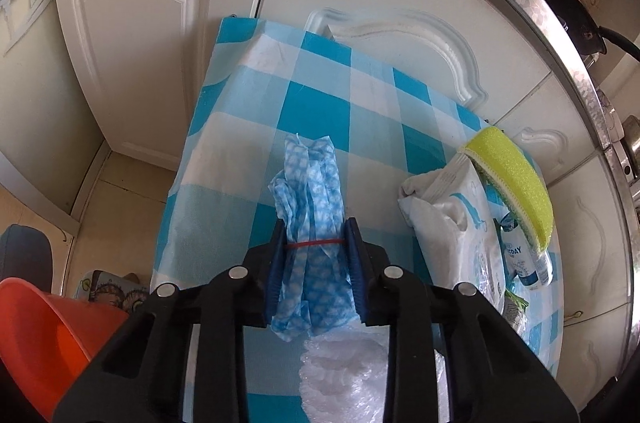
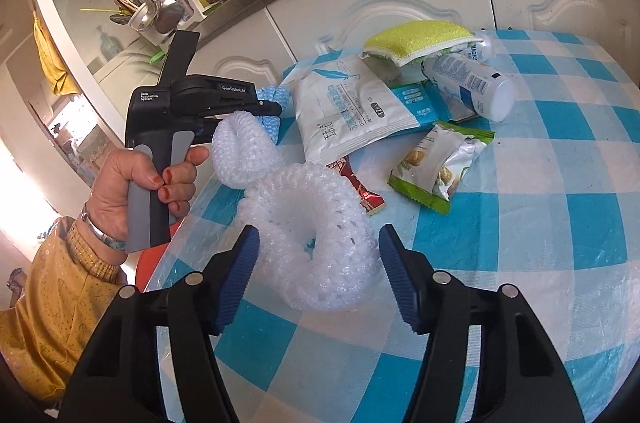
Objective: Collect trash
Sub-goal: 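Grasp the white foam net with the right tool while the left tool holds the cloth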
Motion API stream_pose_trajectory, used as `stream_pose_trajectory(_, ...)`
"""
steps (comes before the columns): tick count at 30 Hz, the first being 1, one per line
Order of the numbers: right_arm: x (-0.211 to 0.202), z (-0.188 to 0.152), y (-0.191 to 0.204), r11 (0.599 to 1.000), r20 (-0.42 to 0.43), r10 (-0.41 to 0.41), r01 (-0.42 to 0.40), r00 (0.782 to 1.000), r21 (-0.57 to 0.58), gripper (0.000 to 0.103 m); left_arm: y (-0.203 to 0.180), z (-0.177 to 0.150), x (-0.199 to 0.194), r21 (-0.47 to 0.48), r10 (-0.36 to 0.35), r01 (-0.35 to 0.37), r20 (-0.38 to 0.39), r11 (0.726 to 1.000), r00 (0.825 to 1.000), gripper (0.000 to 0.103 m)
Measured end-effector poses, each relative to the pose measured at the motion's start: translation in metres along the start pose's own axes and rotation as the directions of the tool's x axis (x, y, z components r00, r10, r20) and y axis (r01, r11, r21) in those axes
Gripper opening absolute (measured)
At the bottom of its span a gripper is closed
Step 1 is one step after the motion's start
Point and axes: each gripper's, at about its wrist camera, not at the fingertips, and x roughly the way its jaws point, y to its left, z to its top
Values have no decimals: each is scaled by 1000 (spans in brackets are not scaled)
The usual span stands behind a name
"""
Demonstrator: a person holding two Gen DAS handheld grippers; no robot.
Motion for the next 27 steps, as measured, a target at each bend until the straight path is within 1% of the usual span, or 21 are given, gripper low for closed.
stream_pose_trajectory(1, -1, 0, 0, 1000, 0, 1, -1, 1000, 1, 51, -1, -3, -1, -3, -12, 12, -4, 1000, 1000, 29)
stream_pose_trajectory(2, -2, 0, 0, 1000, -1, -2, 2, 1000, 5, 47, -1, -6, -2, -6, -22, 22, -7, 1000, 1000, 29)
stream_pose_trajectory(3, -3, -1, 0, 1000, -2, -4, 4, 1000, 9, 41, -2, -9, -4, -9, -31, 31, -9, 999, 999, 28)
stream_pose_trajectory(5, -7, -1, -2, 1000, -1, -7, 7, 1000, 21, 37, -6, -17, -7, -17, -54, 54, -11, 998, 998, 28)
stream_pose_trajectory(7, -12, -3, -4, 999, 5, -29, 28, 1000, 28, 33, -11, -27, -10, -26, -79, 79, -14, 997, 997, 28)
stream_pose_trajectory(10, -23, -7, -8, 997, 21, -69, 69, 997, 33, 31, -20, -43, -15, -44, -119, 118, -9, 992, 993, 28)
stream_pose_trajectory(13, -35, -11, -15, 994, 30, -93, 91, 995, 57, 31, -29, -62, -19, -66, -177, 175, -14, 982, 984, 28)
stream_pose_trajectory(15, -43, -13, -17, 992, 43, -112, 109, 993, 61, 31, -36, -72, -22, -72, -201, 200, -5, 977, 980, 28)
stream_pose_trajectory(17, -52, -14, -18, 990, 54, -131, 128, 990, 63, 31, -39, -80, -28, -78, -213, 215, 25, 974, 977, 28)
stream_pose_trajectory(20, -61, -16, -20, 987, 67, -146, 141, 987, 72, 31, -37, -85, -41, -93, -217, 226, 95, 970, 972, 28)
stream_pose_trajectory(24, -68, -16, -17, 987, 82, -145, 138, 986, 80, 31, -27, -81, -67, -118, -202, 226, 183, 967, 962, 28)
stream_pose_trajectory(27, -71, -15, -13, 989, 95, -136, 129, 986, 78, 31, -20, -75, -83, -130, -207, 238, 215, 963, 954, 28)
